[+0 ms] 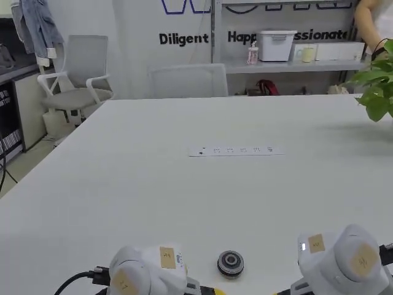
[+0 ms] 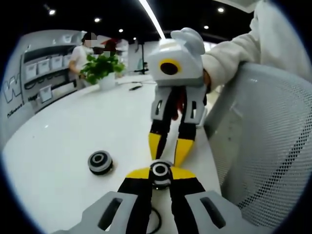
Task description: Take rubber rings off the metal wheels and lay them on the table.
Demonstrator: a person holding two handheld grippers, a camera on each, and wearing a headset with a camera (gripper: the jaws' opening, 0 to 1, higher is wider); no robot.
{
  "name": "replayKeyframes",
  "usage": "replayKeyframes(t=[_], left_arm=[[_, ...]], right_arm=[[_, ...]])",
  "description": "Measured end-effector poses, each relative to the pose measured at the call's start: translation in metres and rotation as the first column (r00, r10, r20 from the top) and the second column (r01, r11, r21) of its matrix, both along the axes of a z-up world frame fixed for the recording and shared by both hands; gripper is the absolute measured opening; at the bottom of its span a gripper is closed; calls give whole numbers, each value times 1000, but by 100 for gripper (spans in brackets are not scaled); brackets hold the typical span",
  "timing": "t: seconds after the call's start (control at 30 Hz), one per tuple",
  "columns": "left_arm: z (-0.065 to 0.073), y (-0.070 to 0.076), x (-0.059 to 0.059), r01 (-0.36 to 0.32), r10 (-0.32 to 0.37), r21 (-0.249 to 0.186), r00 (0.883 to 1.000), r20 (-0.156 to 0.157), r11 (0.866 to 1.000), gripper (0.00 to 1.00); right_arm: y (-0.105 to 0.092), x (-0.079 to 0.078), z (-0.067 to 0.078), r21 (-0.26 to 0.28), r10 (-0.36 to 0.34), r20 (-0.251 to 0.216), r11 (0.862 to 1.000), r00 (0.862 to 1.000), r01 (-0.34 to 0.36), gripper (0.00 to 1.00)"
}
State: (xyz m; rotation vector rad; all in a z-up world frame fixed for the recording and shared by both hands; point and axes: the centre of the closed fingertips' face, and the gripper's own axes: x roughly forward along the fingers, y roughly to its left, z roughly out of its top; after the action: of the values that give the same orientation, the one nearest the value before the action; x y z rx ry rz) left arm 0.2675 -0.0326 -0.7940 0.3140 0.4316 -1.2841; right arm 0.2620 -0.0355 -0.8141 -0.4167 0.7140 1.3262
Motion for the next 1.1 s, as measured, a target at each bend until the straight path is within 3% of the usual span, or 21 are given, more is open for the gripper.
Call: replayKeyframes(t=[0.27,0.6,0.9,1.1], left_arm=[[0,0,0,-7,7,-3,1000,-5,1000,14],[1,-1,-1,-16,16,-12,1000,-11,1000,14],[1,-1,0,-13,13,-14,1000,-5,1000,14],[1,-1,0,-12,12,-18,1000,-4,1000,14]], right_arm=[[-4,0,0,-8,3,2,1000,1000,-3,5],[-4,2,0,-16,-8,5,1000,1000,8,1],[-6,5,-1,-9,-74,-68,997,995,74,0],[-9,7,-1,9,-157,-166,987,974,160,0]])
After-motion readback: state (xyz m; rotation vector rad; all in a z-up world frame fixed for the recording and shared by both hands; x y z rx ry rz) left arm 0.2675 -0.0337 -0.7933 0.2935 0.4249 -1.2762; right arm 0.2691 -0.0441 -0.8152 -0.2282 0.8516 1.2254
